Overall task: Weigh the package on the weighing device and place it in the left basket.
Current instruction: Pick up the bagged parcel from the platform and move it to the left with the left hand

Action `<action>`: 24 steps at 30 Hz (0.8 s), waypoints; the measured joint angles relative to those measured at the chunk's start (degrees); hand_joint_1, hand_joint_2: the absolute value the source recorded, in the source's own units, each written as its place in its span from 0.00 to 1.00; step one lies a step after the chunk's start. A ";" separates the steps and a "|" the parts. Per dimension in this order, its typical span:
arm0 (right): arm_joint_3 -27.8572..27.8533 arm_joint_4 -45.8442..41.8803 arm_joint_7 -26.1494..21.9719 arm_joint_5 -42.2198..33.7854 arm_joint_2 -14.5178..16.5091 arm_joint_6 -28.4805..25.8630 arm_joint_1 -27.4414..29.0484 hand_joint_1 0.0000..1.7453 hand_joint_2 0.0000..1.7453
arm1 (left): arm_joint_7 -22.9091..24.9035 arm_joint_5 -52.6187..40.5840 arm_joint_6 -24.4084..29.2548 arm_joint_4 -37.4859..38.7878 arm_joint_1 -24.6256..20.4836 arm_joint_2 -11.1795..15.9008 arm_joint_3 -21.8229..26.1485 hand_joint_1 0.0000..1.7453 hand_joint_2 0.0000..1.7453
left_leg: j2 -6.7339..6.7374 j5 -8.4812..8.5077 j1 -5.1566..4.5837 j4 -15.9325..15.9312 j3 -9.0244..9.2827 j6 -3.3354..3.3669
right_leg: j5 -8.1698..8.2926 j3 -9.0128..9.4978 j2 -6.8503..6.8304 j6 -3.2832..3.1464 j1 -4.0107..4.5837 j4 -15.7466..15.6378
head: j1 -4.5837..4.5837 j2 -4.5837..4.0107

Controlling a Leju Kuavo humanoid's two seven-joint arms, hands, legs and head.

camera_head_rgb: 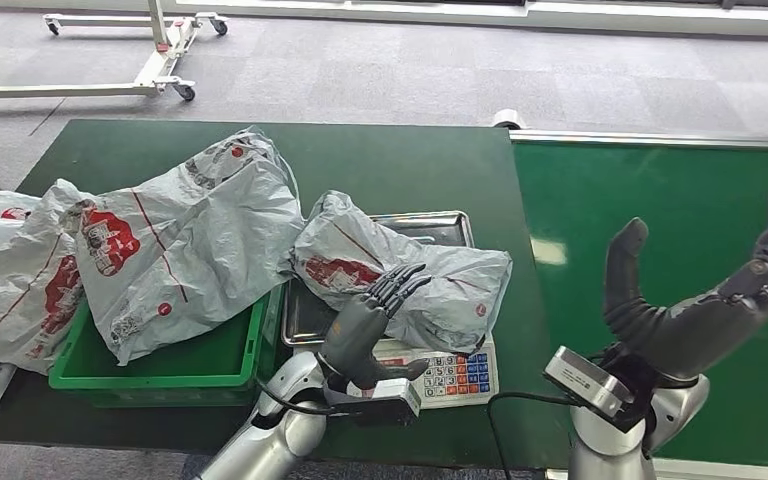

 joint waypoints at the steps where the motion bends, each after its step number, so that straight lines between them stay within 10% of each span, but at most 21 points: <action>1: 0.10 0.34 0.00 0.05 0.03 0.01 -0.19 0.00 1.00 | 0.03 -0.53 0.17 2.04 -0.69 -0.59 -0.01 0.00 1.00 | 0.00 0.00 0.00 0.00 0.00 0.00 | 0.00 0.00 0.00 0.00 0.00 0.00 | 0.00 0.00; 10: 0.99 2.53 0.01 -0.81 0.11 0.01 -1.22 0.00 1.00 | 0.52 -2.71 1.40 13.26 -3.87 -3.93 -0.17 0.08 1.00 | 0.00 -0.01 0.00 0.00 -0.03 0.00 | -0.01 -0.01 -0.01 0.00 0.00 0.00 | -0.01 0.00; 14: 1.29 3.11 0.00 -0.55 0.13 0.01 -1.37 0.00 1.00 | 0.46 -3.08 1.94 15.51 -4.51 -4.72 -0.20 0.99 1.00 | 0.00 0.00 0.00 0.00 -0.02 0.00 | -0.01 -0.01 -0.02 0.00 0.00 0.00 | -0.01 0.00; 24: 1.42 3.75 0.01 -0.10 0.15 0.00 -1.43 0.00 1.00 | -0.29 -3.22 2.62 18.01 -5.95 -5.36 -0.20 1.00 1.00 | -0.01 0.00 0.00 0.00 -0.01 0.00 | -0.01 0.00 -0.02 0.00 0.00 0.00 | 0.00 0.00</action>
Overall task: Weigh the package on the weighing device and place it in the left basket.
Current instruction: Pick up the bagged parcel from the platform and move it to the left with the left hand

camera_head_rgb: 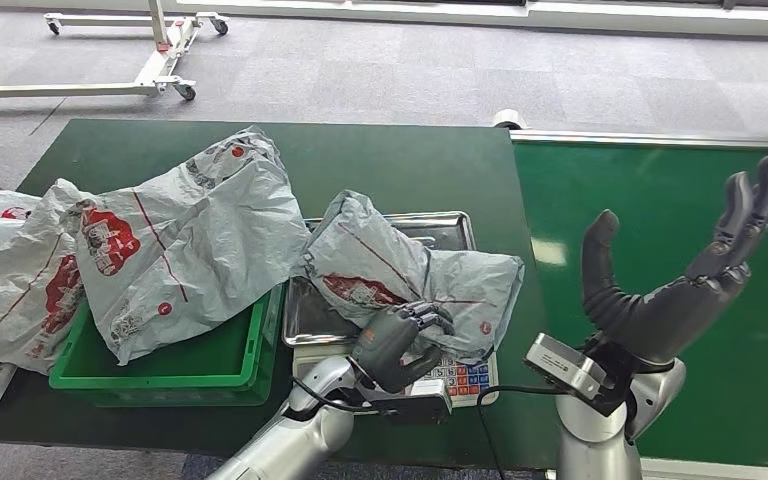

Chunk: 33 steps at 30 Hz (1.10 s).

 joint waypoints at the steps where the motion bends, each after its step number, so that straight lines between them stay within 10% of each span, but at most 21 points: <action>1: 0.00 0.01 0.01 -0.02 0.00 0.00 0.00 0.00 1.00 | -0.05 0.00 0.05 0.14 -0.17 0.00 0.00 1.00 1.00 | 0.00 0.00 0.00 0.00 0.00 0.00 | 0.00 0.00 0.00 0.00 0.00 0.00 | 0.00 0.00; 12: -0.02 0.02 0.01 -0.20 0.00 0.00 0.00 0.00 1.00 | 0.45 -1.37 3.21 1.34 -1.25 0.00 0.00 1.00 1.00 | 0.00 0.00 0.00 0.00 0.01 0.00 | 0.00 0.00 0.01 0.00 0.01 0.00 | 0.00 -0.01; 19: -0.24 -0.02 0.01 0.85 0.00 -0.01 0.07 0.00 1.00 | 9.67 -15.13 24.20 -0.03 -1.40 0.43 0.61 1.00 1.00 | 0.00 0.00 0.00 0.00 0.00 0.00 | 0.00 -0.01 0.01 0.00 0.01 0.00 | 0.00 0.00; 33: -0.97 -1.21 0.01 1.42 0.11 -0.04 0.39 0.00 1.00 | 16.64 -40.15 27.04 -33.34 1.05 2.29 22.53 1.00 1.00 | 0.05 0.02 0.03 0.00 0.01 -0.02 | 0.00 -0.04 0.09 -0.01 0.03 0.03 | 0.00 0.00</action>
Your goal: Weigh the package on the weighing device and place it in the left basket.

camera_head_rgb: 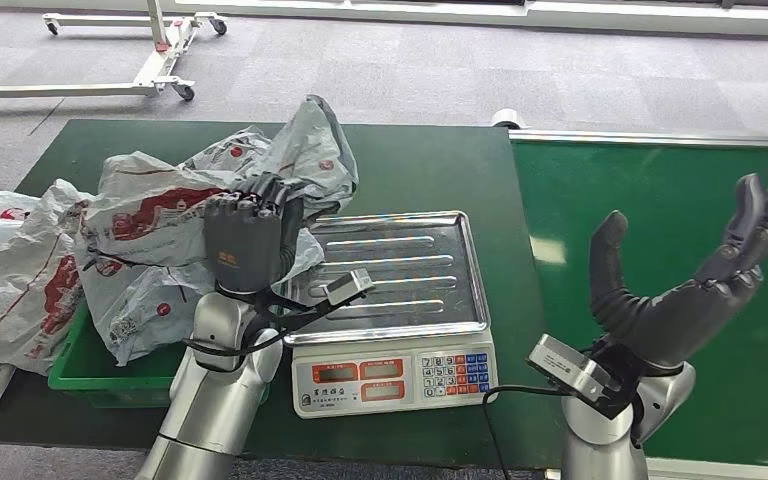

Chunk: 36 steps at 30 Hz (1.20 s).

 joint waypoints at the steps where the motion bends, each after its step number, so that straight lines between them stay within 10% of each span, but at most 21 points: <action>1: -0.02 -0.01 0.00 0.01 0.00 0.00 0.00 0.00 1.00 | 1.77 -0.16 0.00 -1.91 0.00 0.59 0.65 1.00 1.00 | 0.00 0.00 0.00 0.00 0.00 0.00 | 0.00 0.00 0.00 0.00 0.00 0.00 | 0.00 0.00; 5: -0.33 -0.33 0.01 0.11 0.00 -0.01 0.10 0.00 1.00 | 10.95 -0.28 0.00 -6.82 -0.76 5.88 2.17 1.00 1.00 | 0.01 0.02 0.01 0.00 0.04 -0.03 | -0.01 -0.03 0.00 -0.02 0.01 0.00 | -0.01 0.00; 10: -0.84 -1.47 0.00 -0.19 0.01 -0.01 0.46 0.00 1.00 | 33.54 -0.12 -0.10 -0.44 -5.72 13.38 -2.74 1.00 1.00 | -0.06 0.13 0.01 0.00 0.04 -0.09 | 0.01 -0.03 -0.11 -0.07 0.01 0.00 | -0.02 0.00; 18: -1.19 -2.94 0.00 -1.13 0.02 -0.01 0.89 0.00 1.00 | 28.49 5.82 -3.57 22.28 -12.31 14.37 -2.15 1.00 1.00 | 0.40 0.14 -0.01 0.00 0.02 -0.07 | 0.26 -0.18 0.28 -0.15 -0.01 0.00 | -0.02 0.00; 22: -1.33 -2.97 0.00 -1.28 0.02 -0.01 0.90 0.00 1.00 | 27.67 6.76 -4.61 33.12 -15.62 14.48 0.83 0.03 1.00 | 0.32 0.15 0.00 -0.01 0.02 -0.10 | 0.24 -0.16 0.24 -0.18 0.03 0.01 | -0.02 0.00; 27: -1.39 -2.97 0.00 -1.41 0.02 -0.01 0.87 0.00 1.00 | 27.97 8.45 -6.36 42.51 -18.07 14.52 4.57 0.00 1.00 | 0.36 0.16 0.02 -0.02 0.02 -0.12 | 0.24 -0.19 0.26 -0.19 0.12 0.02 | -0.01 0.00; 31: -1.40 -2.97 0.00 -1.35 0.02 -0.01 0.88 0.00 1.00 | 27.95 9.14 -5.94 46.20 -19.30 14.52 7.04 0.00 0.00 | 0.32 0.18 0.03 -0.02 0.02 -0.14 | 0.22 -0.18 0.25 -0.22 0.14 0.02 | -0.02 0.00; 36: -1.67 -2.97 0.00 -1.40 0.02 -0.01 0.94 0.00 1.00 | 22.39 13.07 -1.64 46.52 -19.34 13.91 10.19 0.00 0.00 | 0.32 0.18 0.03 -0.02 0.02 -0.14 | 0.22 -0.19 0.26 -0.22 0.13 0.02 | -0.01 0.00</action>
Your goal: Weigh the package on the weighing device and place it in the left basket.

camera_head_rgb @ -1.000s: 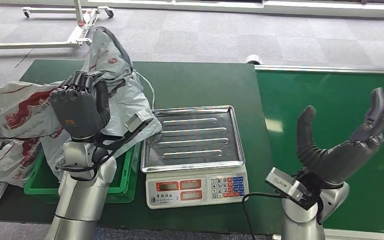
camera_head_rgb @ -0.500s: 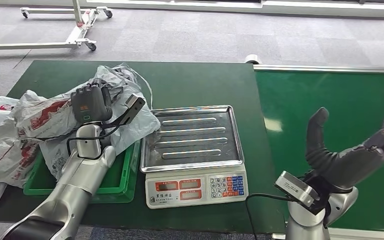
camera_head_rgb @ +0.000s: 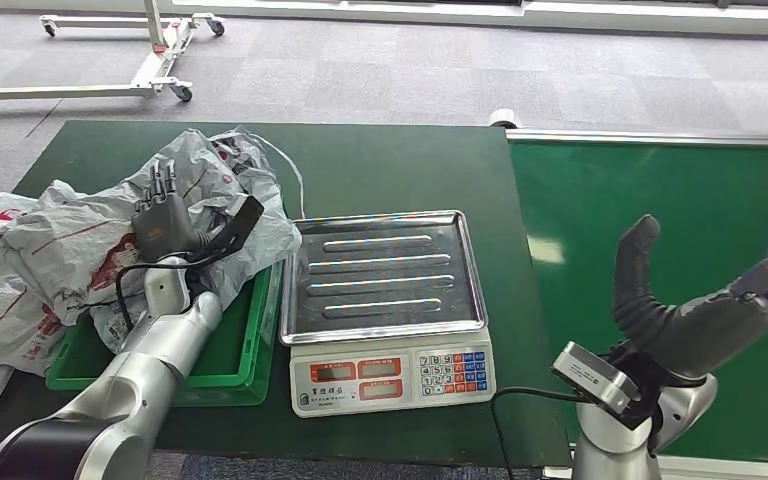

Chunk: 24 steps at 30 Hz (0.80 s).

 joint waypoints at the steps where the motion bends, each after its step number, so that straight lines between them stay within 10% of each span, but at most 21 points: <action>1: -0.10 0.00 0.00 -0.01 0.00 0.00 0.02 0.00 1.00 | -2.76 1.68 0.72 -1.08 0.31 -0.38 0.87 0.00 0.00 | 0.00 0.00 0.00 0.00 0.00 0.00 | 0.00 0.00 0.00 0.00 0.00 0.00 | 0.00 0.00; 8: -0.58 0.14 0.09 0.08 -0.01 0.01 0.04 0.00 1.00 | -30.06 24.88 1.23 -16.99 4.72 -6.30 7.82 0.00 0.00 | -0.03 -0.03 -0.01 0.00 -0.04 0.03 | 0.00 0.01 -0.03 0.01 -0.10 0.00 | 0.01 0.00; 15: -0.77 1.09 1.69 1.46 -0.02 0.03 -0.02 0.00 1.00 | -36.59 37.07 0.41 -35.22 11.32 -10.99 6.91 0.00 0.00 | -0.05 -0.05 -0.02 0.00 -0.06 0.04 | -0.01 -0.02 -0.04 0.02 -0.09 -0.01 | -0.01 0.00; 19: -0.77 1.72 0.98 0.78 -0.02 0.04 -0.09 0.00 1.00 | -38.74 42.02 -1.96 -43.32 14.63 -12.14 5.10 0.00 1.00 | -0.04 -0.05 -0.01 0.00 -0.06 0.04 | -0.01 -0.01 -0.04 0.01 -0.07 -0.01 | 0.00 0.00; 24: -0.14 2.86 0.30 -8.02 -0.23 0.13 -0.18 0.00 1.00 | -40.32 60.13 -20.38 -54.13 19.58 -12.07 0.11 0.00 1.00 | -0.09 -0.05 -0.01 0.00 -0.09 0.04 | -0.04 0.02 -0.13 0.00 -0.07 -0.01 | 0.00 0.00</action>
